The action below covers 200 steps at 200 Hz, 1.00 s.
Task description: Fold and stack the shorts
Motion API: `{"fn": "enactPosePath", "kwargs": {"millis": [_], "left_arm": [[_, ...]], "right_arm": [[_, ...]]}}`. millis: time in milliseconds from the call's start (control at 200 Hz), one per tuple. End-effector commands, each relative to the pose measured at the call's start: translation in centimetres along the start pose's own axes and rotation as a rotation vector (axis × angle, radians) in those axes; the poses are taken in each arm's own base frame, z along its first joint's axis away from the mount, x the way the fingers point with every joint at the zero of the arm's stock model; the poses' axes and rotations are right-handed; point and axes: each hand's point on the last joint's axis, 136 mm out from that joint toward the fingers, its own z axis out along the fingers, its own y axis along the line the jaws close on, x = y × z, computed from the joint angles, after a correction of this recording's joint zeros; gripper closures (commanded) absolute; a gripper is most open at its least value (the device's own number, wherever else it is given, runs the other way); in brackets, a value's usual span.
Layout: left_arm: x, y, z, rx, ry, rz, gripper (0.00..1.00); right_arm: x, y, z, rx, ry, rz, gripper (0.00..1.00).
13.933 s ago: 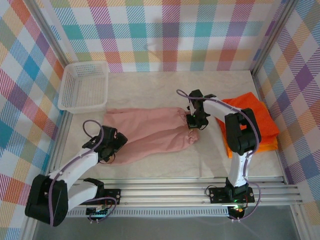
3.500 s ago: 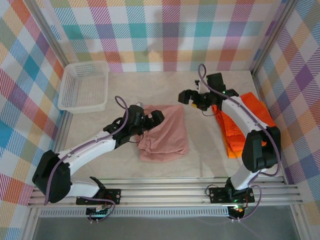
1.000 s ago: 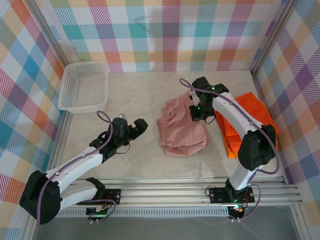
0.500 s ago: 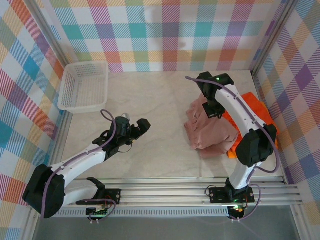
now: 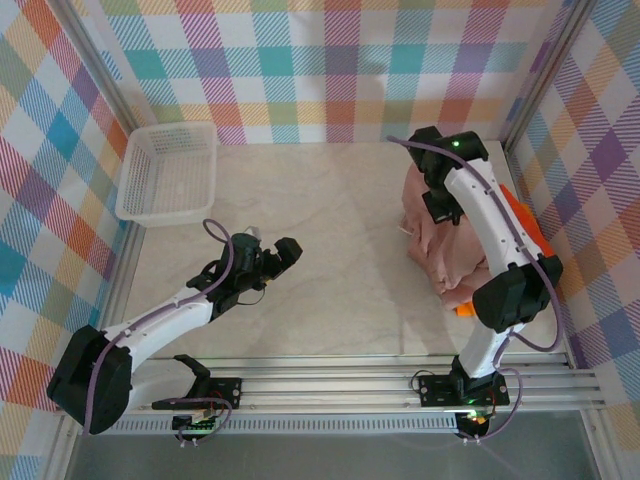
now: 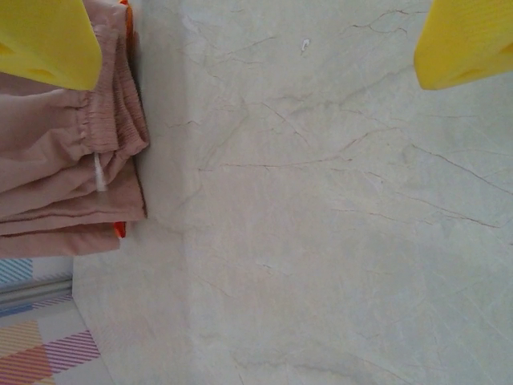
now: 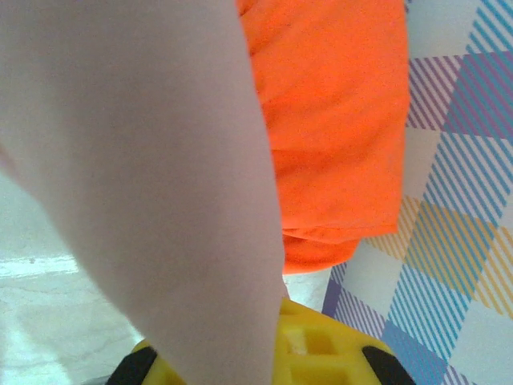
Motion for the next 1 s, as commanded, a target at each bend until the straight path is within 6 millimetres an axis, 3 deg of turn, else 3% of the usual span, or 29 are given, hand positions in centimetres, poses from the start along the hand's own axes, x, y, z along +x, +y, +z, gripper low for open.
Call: {"fn": "enactPosePath", "kwargs": {"millis": [0, 260, 610, 870, 995], "left_arm": [[-0.1, 0.2, 0.3, 0.012, -0.001, -0.009, 0.0], [0.2, 0.7, 0.7, -0.005, 0.009, -0.01, 0.0], [0.4, 1.2, 1.0, -0.019, 0.018, -0.011, 0.0], [0.6, 1.4, 1.3, -0.027, 0.028, -0.011, 0.0], [0.7, 1.5, 1.4, -0.031, 0.033, -0.011, 0.0]], "right_arm": [[0.8, -2.5, -0.7, 0.05, 0.008, 0.024, 1.0], [1.4, -7.0, 0.6, 0.141, 0.026, 0.113, 1.0], [1.4, -10.3, 0.6, 0.186, -0.034, 0.166, 1.0], [2.6, -12.2, 3.6, 0.257, 0.028, 0.152, 1.0], [2.6, -12.5, 5.2, 0.272, 0.038, 0.156, 0.95]]}}
